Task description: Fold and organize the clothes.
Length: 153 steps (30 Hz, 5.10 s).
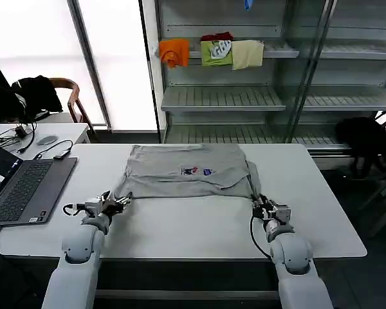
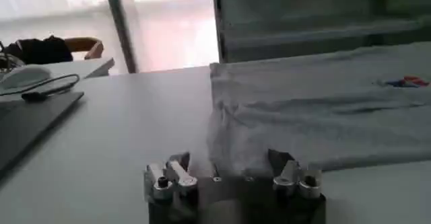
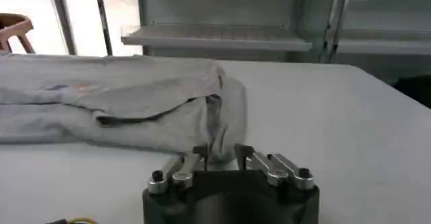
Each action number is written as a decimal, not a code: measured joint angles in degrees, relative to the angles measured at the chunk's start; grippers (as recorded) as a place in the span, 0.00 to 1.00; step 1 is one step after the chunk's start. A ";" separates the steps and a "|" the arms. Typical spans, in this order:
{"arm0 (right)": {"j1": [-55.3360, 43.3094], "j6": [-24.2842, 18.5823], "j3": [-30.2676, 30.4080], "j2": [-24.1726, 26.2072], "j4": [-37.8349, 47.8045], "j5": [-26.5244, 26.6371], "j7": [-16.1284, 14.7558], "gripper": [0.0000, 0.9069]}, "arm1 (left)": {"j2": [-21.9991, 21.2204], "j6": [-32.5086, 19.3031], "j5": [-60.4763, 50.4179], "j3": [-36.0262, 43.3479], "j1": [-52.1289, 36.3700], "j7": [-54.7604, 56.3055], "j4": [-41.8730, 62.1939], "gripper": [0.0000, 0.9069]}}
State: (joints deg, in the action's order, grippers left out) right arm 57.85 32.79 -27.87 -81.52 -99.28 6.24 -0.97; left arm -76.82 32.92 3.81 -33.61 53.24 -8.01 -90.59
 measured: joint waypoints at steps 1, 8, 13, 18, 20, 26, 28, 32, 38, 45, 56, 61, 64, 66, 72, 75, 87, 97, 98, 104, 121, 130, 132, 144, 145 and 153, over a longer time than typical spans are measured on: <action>0.02 0.04 0.07 0.06 -0.16 0.02 0.05 0.00 | 0.01 -0.02 -0.01 0.03 -0.05 -0.13 0.16 0.00; 0.57 0.21 0.20 0.36 -1.09 0.43 0.56 0.00 | 0.11 -0.04 -0.31 0.17 0.10 -0.40 0.38 0.00; 1.81 0.33 0.20 0.85 -2.53 1.48 1.15 0.00 | 0.55 0.02 -0.60 0.17 0.86 -0.48 -0.35 0.00; 4.31 0.45 0.27 1.56 -5.60 2.57 1.81 0.00 | 1.21 0.30 -0.15 0.20 2.64 -0.35 -2.56 0.00; 5.31 0.44 0.44 1.75 -6.92 2.69 1.84 0.00 | 1.54 0.42 0.08 0.13 3.78 -0.34 -4.04 0.00; 6.18 -0.22 0.73 0.79 -7.81 2.30 1.80 1.00 | 2.14 0.51 0.82 -0.04 6.75 -0.49 -7.68 0.00; 5.61 -0.99 0.97 -0.02 -7.08 1.76 1.68 1.00 | 1.98 0.46 0.90 -0.07 7.17 -0.49 -8.07 0.00; 3.76 -2.38 1.22 -1.66 -4.97 0.32 1.89 1.00 | 1.93 0.41 1.25 -0.41 7.46 -0.57 -8.38 0.00; 0.24 -2.97 1.61 -3.63 -0.94 -1.99 2.56 0.12 | 2.08 0.30 1.53 -0.70 7.72 -1.08 -8.85 0.00; -2.17 -2.96 1.98 -5.03 3.72 -4.08 2.25 0.00 | 1.84 0.22 1.65 -0.69 7.72 -1.52 -8.42 0.00; -2.73 -1.87 1.96 -4.64 4.56 -2.37 2.39 0.00 | 2.05 0.15 2.04 -0.84 7.82 -2.40 -8.30 0.00; 0.11 -0.76 2.51 -3.18 0.33 -0.15 3.47 0.00 | 2.55 0.15 2.68 -1.24 8.58 -2.95 -9.20 0.00; 3.04 -0.44 2.46 -2.01 -3.72 0.71 4.11 0.00 | 2.96 0.17 3.27 -1.57 9.45 -3.27 -10.22 0.00; 5.49 -0.27 2.36 -1.36 -6.79 1.14 4.54 0.00 | 3.27 0.18 3.84 -1.86 10.21 -3.53 -11.17 0.00; 13.84 -0.01 2.40 -0.45 -15.90 1.73 5.60 0.00 | 4.39 0.18 5.94 -3.22 13.58 -3.81 -14.43 0.00; 17.83 0.06 2.51 -0.07 -19.76 1.72 5.98 0.00 | 4.80 0.18 6.88 -4.00 15.76 -3.64 -16.18 0.00; 26.33 0.26 1.57 0.57 -26.13 0.06 6.33 0.00 | 3.78 0.18 10.50 -6.72 25.87 -0.67 -24.07 0.00; 29.93 0.33 1.69 0.82 -27.07 -1.34 6.07 0.01 | 2.39 0.17 11.21 -7.38 31.57 2.43 -28.44 0.01; 30.10 0.35 1.77 0.82 -27.21 -1.50 6.14 1.00 | 2.31 0.17 11.21 -7.43 31.90 2.63 -28.89 0.02; 30.22 0.34 1.52 0.09 -28.18 -1.78 7.63 1.00 | 1.84 0.16 10.67 -7.41 33.44 3.93 -31.17 1.00; 15.90 0.71 0.83 -0.09 -24.97 3.12 8.08 1.00 | 2.68 0.36 10.53 -7.68 26.24 4.48 -34.15 1.00; -0.12 0.75 5.12 -1.79 -10.74 5.39 8.27 1.00 | 4.59 0.46 10.86 -4.57 14.08 2.07 -25.25 1.00; -3.74 0.69 5.73 -2.59 -6.29 5.42 8.06 1.00 | 4.84 0.46 10.84 -3.60 10.92 1.66 -21.91 1.00; -22.85 -0.98 4.07 -9.03 21.39 -0.41 6.20 1.00 | 4.82 0.35 8.22 1.53 -6.85 -1.63 0.99 1.00; -24.05 -1.24 3.96 -9.43 23.32 -0.88 6.18 1.00 | 4.81 0.33 7.87 1.76 -7.83 -1.93 2.49 1.00; -30.56 -2.83 3.04 -10.67 34.15 -4.08 5.84 1.00 | 4.30 0.27 4.70 3.10 -14.55 -3.65 12.84 1.00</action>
State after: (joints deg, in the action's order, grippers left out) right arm 27.29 29.96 -24.83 -92.19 -65.14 2.16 4.87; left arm -72.52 33.18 8.52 -30.51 38.70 -11.66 -77.75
